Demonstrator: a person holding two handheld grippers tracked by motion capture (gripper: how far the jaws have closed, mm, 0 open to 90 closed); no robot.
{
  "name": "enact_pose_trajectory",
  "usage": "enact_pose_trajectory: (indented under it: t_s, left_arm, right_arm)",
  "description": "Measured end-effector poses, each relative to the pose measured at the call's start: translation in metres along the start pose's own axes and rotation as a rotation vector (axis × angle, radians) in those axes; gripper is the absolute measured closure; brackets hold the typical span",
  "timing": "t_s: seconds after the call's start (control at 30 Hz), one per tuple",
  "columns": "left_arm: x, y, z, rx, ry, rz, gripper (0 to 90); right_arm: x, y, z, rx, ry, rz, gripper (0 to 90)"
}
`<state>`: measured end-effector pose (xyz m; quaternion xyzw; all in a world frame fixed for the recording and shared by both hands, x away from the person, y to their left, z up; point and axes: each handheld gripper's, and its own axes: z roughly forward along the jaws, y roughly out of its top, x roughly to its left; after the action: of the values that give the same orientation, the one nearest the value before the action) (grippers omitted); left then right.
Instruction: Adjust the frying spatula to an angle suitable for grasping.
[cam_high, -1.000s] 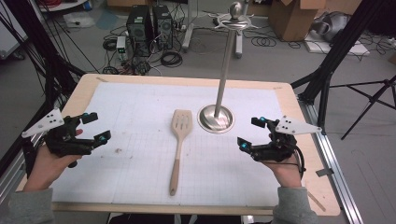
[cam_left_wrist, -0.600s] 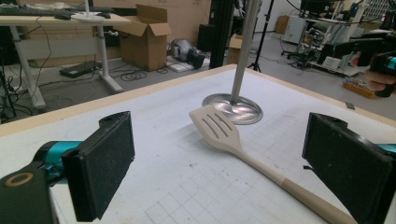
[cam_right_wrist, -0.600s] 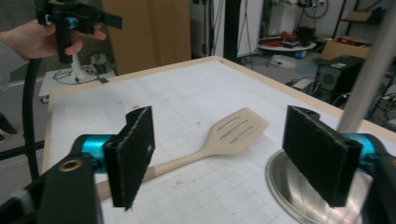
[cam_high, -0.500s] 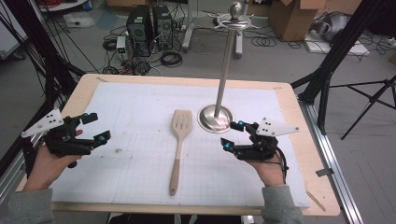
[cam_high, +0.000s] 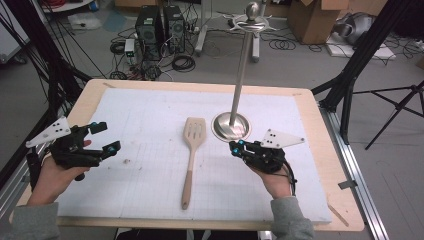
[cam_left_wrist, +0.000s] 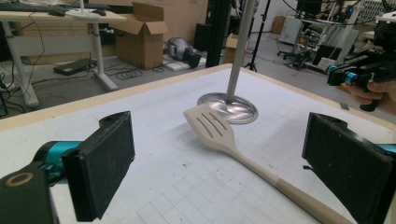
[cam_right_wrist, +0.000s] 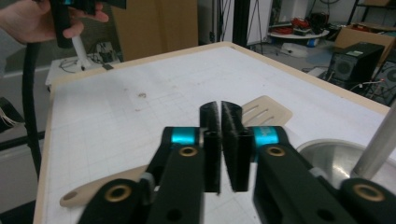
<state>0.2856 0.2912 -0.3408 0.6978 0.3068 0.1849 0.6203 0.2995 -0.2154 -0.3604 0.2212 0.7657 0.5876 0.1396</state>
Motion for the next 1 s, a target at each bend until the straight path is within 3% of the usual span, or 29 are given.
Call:
enact_pose_trajectory:
  t_s: [0.1, 0.37, 0.57, 1.0]
  left_arm:
    - [0.001, 0.0, -0.001, 0.001, 0.001, 0.0, 9.7]
    - [0.002, -0.001, -0.001, 0.001, 0.002, -0.001, 9.8]
    - [0.002, -0.001, -0.001, 0.0, 0.0, -0.002, 10.1]
    - [0.001, -0.002, 0.0, 0.007, 0.0, 0.005, 10.1]
  right_arm:
    - [-0.002, -0.001, 0.004, -0.001, 0.02, 0.019, 89.2]
    - [0.001, 0.0, 0.021, 0.013, 0.036, -0.012, 89.3]
    - [0.002, -0.003, 0.045, 0.081, 0.064, -0.029, 89.4]
    - [0.004, -0.009, 0.08, 0.119, 0.1, -0.042, 89.4]
